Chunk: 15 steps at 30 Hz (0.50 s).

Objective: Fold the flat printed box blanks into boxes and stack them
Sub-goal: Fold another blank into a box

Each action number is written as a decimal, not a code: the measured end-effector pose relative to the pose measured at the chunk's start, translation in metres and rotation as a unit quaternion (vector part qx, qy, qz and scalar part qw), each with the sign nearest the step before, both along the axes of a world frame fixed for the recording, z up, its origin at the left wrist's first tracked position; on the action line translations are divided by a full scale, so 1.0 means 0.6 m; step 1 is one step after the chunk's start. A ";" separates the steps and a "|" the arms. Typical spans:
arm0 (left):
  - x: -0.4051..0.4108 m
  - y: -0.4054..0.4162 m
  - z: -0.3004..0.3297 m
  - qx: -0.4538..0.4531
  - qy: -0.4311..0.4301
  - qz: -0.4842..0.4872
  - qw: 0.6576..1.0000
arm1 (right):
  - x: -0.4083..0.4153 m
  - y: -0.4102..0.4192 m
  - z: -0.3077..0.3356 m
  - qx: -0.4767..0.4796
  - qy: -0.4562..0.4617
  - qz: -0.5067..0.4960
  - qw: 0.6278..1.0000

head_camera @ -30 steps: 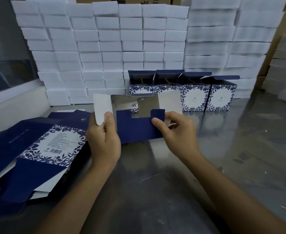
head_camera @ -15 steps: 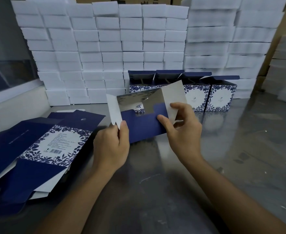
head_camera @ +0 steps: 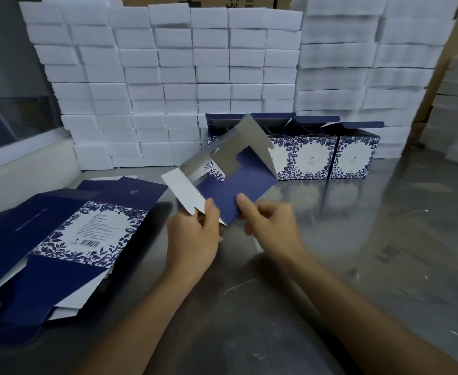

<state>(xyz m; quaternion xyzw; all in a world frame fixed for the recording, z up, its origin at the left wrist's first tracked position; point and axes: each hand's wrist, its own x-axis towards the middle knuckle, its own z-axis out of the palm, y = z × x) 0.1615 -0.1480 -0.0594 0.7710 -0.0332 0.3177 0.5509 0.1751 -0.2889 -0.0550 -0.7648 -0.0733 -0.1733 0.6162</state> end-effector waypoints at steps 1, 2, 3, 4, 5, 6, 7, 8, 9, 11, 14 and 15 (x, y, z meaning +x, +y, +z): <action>0.000 -0.001 0.000 -0.014 0.010 -0.003 1.000 | -0.002 0.005 -0.002 -0.005 -0.003 0.035 0.999; 0.000 -0.001 0.001 -0.023 0.018 -0.007 1.000 | -0.004 0.008 -0.004 -0.014 -0.005 0.064 0.998; 0.001 -0.001 0.003 -0.030 0.024 -0.012 0.999 | -0.005 0.010 -0.006 -0.026 -0.008 0.082 0.996; 0.000 -0.001 0.005 -0.037 0.029 -0.018 0.999 | -0.005 0.011 -0.008 -0.039 -0.011 0.089 0.995; -0.001 -0.002 0.007 -0.043 0.034 -0.023 0.998 | -0.005 0.011 -0.009 -0.049 -0.015 0.090 0.995; -0.003 -0.003 0.008 -0.044 0.037 -0.026 0.998 | -0.005 0.011 -0.009 -0.056 -0.017 0.089 0.994; -0.005 -0.005 0.008 -0.044 0.041 -0.029 0.998 | -0.005 0.011 -0.010 -0.061 -0.019 0.084 0.994; -0.006 -0.006 0.009 -0.047 0.044 -0.031 0.997 | -0.004 0.012 -0.010 -0.067 -0.021 0.076 0.995; -0.008 -0.008 0.009 -0.051 0.048 -0.035 0.997 | -0.004 0.012 -0.010 -0.074 -0.022 0.067 0.995; -0.009 -0.009 0.009 -0.060 0.051 -0.043 0.996 | -0.002 0.011 -0.012 -0.083 -0.021 0.058 0.995; -0.011 -0.008 0.011 -0.061 0.050 -0.049 0.996 | 0.000 0.009 -0.013 -0.076 -0.014 0.061 0.995; -0.011 -0.008 0.012 -0.058 0.055 -0.049 0.996 | 0.000 0.008 -0.014 -0.064 -0.012 0.064 0.996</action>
